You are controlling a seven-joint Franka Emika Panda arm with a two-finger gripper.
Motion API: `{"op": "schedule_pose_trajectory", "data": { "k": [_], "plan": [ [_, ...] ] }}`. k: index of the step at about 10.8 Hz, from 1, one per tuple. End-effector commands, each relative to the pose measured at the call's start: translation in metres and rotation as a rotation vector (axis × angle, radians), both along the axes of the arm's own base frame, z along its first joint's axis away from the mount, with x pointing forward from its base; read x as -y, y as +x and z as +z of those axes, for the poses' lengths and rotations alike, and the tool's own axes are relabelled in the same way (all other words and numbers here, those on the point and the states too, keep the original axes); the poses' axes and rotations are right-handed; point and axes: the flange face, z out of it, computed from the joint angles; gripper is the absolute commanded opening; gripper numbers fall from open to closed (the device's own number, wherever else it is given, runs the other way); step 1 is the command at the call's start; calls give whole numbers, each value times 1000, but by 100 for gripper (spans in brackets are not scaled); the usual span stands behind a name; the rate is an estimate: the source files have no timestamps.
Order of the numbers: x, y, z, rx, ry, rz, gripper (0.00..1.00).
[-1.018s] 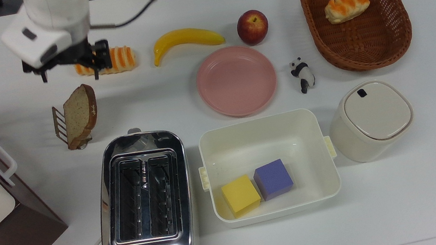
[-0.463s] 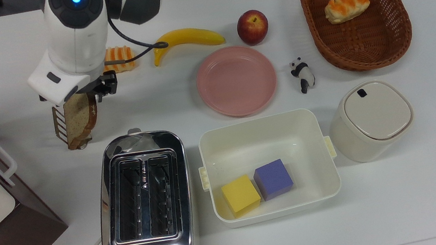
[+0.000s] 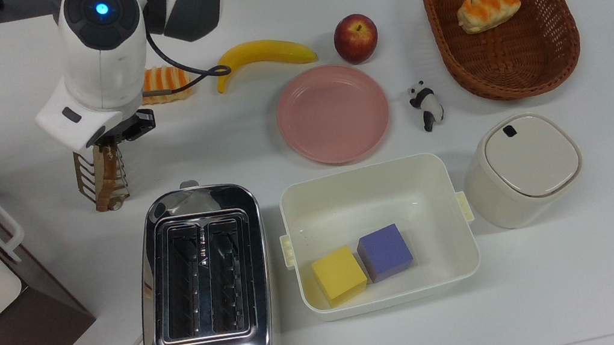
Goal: Put the bread in the toaster
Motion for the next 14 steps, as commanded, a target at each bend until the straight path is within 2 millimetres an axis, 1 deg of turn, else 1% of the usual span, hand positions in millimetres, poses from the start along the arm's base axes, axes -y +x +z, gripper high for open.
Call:
{"op": "schedule_pose_trajectory", "data": {
  "k": [1, 2, 3, 4, 5, 7, 9, 11, 13, 14],
  "plan": [
    [2, -7, 33, 62, -12, 10, 0],
    [3, -7, 63, 113, -15, 8, 0],
    [5, -6, 84, 152, -16, 1, 0],
    [2, -4, 115, 215, 1, -6, 0],
    [-5, -1, 141, 286, 63, -38, 0],
    [-14, 5, 170, 387, 156, -99, 0],
    [-27, 18, 191, 556, 275, -190, 0],
    [-32, 26, 203, 691, 352, -265, 0],
    [-43, 33, 213, 774, 421, -294, 0],
    [-63, 39, 210, 794, 454, -289, 0]
  ]
}}
